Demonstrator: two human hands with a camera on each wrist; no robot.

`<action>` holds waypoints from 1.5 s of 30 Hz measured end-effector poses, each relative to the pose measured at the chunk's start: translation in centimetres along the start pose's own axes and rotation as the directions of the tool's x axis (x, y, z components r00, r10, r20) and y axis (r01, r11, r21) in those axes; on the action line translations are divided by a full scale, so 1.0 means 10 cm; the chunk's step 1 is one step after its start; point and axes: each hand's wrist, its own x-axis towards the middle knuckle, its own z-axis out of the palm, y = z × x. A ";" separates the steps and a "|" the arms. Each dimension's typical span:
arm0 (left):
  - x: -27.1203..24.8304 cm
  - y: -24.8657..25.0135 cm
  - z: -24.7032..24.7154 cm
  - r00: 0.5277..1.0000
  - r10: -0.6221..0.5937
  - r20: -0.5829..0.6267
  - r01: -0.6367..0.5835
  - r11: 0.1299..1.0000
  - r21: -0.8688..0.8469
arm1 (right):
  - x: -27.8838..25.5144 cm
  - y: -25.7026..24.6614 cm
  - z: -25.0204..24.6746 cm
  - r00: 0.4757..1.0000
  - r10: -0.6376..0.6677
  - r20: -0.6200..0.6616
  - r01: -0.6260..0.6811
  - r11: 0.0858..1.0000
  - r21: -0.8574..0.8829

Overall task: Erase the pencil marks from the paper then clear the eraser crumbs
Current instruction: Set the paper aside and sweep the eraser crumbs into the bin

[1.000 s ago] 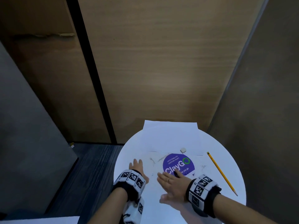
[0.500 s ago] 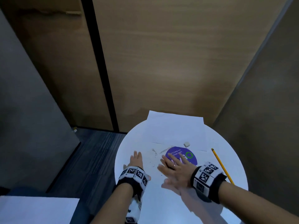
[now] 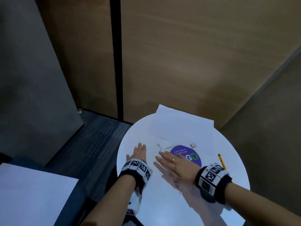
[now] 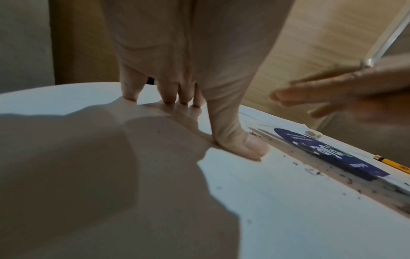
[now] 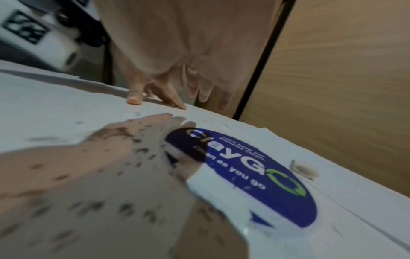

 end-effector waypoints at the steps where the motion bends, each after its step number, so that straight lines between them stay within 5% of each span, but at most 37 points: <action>1: -0.01 0.00 -0.01 1.000 0.000 0.003 0.000 1.000 0.009 | 0.05 0.04 -0.03 0.994 0.031 -0.103 -0.027 0.999 0.041; 4: -0.04 0.01 -0.03 1.000 0.001 0.013 0.000 1.000 -0.006 | 0.16 0.09 -0.08 0.952 0.069 -0.297 -0.086 0.995 -0.046; 9: -0.07 0.02 -0.05 1.000 0.006 0.013 -0.006 1.000 -0.030 | 0.35 0.06 -0.10 0.922 0.122 -0.367 -0.127 0.992 0.011; 11: -0.08 0.02 -0.05 1.000 0.009 0.014 -0.009 0.999 -0.036 | 0.42 0.07 -0.11 0.937 0.151 -0.314 -0.135 0.988 0.072; 15: -0.11 0.02 -0.06 1.000 0.010 0.028 -0.009 0.999 -0.036 | 0.41 0.08 -0.10 0.949 0.285 0.137 -0.286 0.958 -0.015; 19: -0.10 0.02 -0.04 1.000 0.014 0.007 -0.013 0.999 -0.042 | 0.15 0.04 0.13 0.969 0.052 0.241 -0.040 0.998 -0.054; 21: -0.09 0.00 -0.03 1.000 0.017 0.001 -0.017 0.999 -0.049 | 0.02 0.07 0.19 0.962 -0.058 0.267 0.110 0.977 -0.183; 26: -0.12 0.00 -0.04 1.000 0.021 0.012 -0.021 0.998 -0.057 | 0.15 0.30 -0.08 0.982 0.030 0.185 -0.006 0.992 -0.129; 32: -0.16 0.02 -0.07 1.000 0.030 0.009 -0.029 0.997 -0.069 | 0.57 0.30 -0.11 0.946 0.240 0.217 -0.234 0.971 -0.055; 37: -0.15 -0.01 -0.06 0.999 0.032 -0.008 -0.032 0.995 -0.091 | 0.26 0.16 0.08 0.960 -0.026 0.280 0.041 0.998 -0.048; 38: -0.15 -0.01 -0.06 1.000 0.030 -0.007 -0.031 0.995 -0.090 | 0.19 0.15 0.04 0.955 0.003 0.298 0.006 1.000 -0.027; 41: -0.17 0.00 -0.06 0.999 0.033 0.004 -0.033 0.997 -0.074 | 0.20 0.21 -0.02 0.987 -0.030 0.156 0.041 0.997 -0.068; 45: -0.20 0.01 -0.07 0.999 0.031 0.015 -0.029 0.997 -0.078 | 0.51 0.32 -0.13 0.957 0.192 0.217 -0.196 0.981 -0.002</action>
